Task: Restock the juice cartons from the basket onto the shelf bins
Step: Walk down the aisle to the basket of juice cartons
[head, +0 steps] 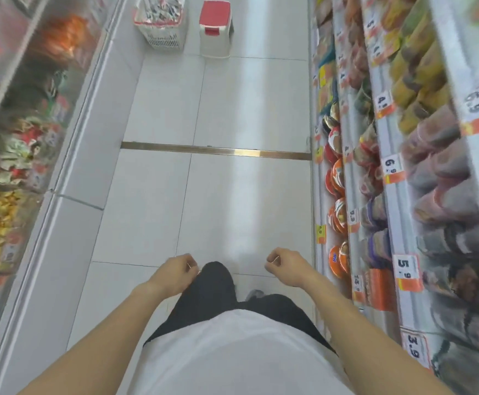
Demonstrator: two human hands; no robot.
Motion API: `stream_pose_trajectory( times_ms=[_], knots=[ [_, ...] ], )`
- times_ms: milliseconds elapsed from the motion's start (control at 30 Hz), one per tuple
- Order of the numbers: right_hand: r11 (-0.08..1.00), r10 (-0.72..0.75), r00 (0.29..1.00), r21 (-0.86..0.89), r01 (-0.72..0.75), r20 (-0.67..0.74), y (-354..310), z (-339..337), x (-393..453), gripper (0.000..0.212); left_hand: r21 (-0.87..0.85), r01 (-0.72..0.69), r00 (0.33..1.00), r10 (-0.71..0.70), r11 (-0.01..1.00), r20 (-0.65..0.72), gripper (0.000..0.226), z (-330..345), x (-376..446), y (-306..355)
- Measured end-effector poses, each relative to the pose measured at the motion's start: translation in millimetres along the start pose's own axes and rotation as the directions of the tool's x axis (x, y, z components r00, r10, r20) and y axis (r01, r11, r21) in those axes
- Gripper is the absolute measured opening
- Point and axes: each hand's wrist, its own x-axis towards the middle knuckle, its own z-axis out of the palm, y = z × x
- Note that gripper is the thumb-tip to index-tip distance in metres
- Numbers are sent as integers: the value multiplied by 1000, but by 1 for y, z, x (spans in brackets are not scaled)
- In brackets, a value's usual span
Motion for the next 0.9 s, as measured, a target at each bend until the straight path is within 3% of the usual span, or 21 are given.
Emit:
stream_pose_trajectory(
  times_ms=[333,433,533,633,900],
  knots=[
    [993,40,998,-114,-33,56,-107,-165,157,33,-80,18,998,-13,997,65,18,-158,169,61],
    [997,23,999,-66,-25,-29,-143,-224,196,29,-45,0,994,5,999,113,21,-213,216,83],
    [1000,17,994,26,-14,-106,-174,-268,232,23,3,5,997,-6,1000,77,21,-265,265,103],
    [995,43,997,97,-37,-64,-196,-298,273,19,-12,19,999,-18,1000,46,21,-312,317,125],
    [997,45,999,67,-44,-11,-262,-411,413,16,-20,78,995,-76,997,61,20,-448,447,183]
  ],
)
